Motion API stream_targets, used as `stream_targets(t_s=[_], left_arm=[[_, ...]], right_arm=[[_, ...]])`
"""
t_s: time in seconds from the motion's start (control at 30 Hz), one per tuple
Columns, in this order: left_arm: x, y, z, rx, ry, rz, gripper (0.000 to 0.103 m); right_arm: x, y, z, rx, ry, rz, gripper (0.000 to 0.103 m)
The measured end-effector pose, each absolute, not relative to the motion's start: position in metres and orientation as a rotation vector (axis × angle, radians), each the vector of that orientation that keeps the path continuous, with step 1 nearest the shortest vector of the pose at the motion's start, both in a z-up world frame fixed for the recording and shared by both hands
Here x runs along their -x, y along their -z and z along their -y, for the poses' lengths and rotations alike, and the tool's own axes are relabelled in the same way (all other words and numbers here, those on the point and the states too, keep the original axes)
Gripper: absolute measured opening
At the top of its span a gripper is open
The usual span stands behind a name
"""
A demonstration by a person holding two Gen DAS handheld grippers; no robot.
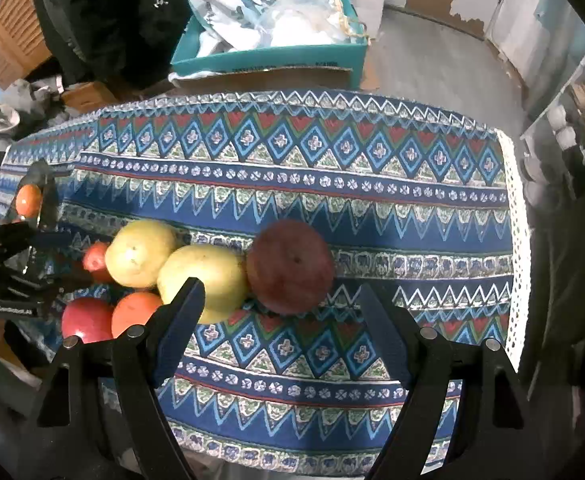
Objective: Organize fruits
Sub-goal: 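Grasp an orange with the left gripper while the right gripper grasps a red apple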
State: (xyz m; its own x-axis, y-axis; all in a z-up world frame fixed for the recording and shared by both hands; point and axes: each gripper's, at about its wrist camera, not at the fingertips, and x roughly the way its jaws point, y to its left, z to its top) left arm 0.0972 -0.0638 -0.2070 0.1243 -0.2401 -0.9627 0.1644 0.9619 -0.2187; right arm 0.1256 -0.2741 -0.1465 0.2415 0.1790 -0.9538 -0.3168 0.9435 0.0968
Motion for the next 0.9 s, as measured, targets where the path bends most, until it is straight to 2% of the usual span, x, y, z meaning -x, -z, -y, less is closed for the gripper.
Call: stream_targets(t_s=[0.2,0.33,0.43,0.5,0.9], left_arm=[[-0.102,0.225,0.064,0.062,0.294,-1.455,0.077],[-0.102,0.231,0.07,0.04,0.312,-1.455,0.067],[-0.099,0.235,0.08,0.033,0.34,-1.467,0.053],[-0.096,0.235,0.085,0.006,0.348,-1.453,0.049],[-0.099,0.23,0.084,-0.005,0.339,-1.422,0.047]], right_arm=[[-0.132,0.155,0.282,0.102,-0.313,-1.286,0.08],[-0.139,0.166,0.288,0.053,-0.312,-1.31,0.08],[-0.145,0.174,0.288,0.036,-0.314,-1.325,0.08],[-0.15,0.181,0.287,0.022,-0.316,-1.336,0.08],[-0.167,0.227,0.289,-0.086,-0.328,-1.426,0.08]])
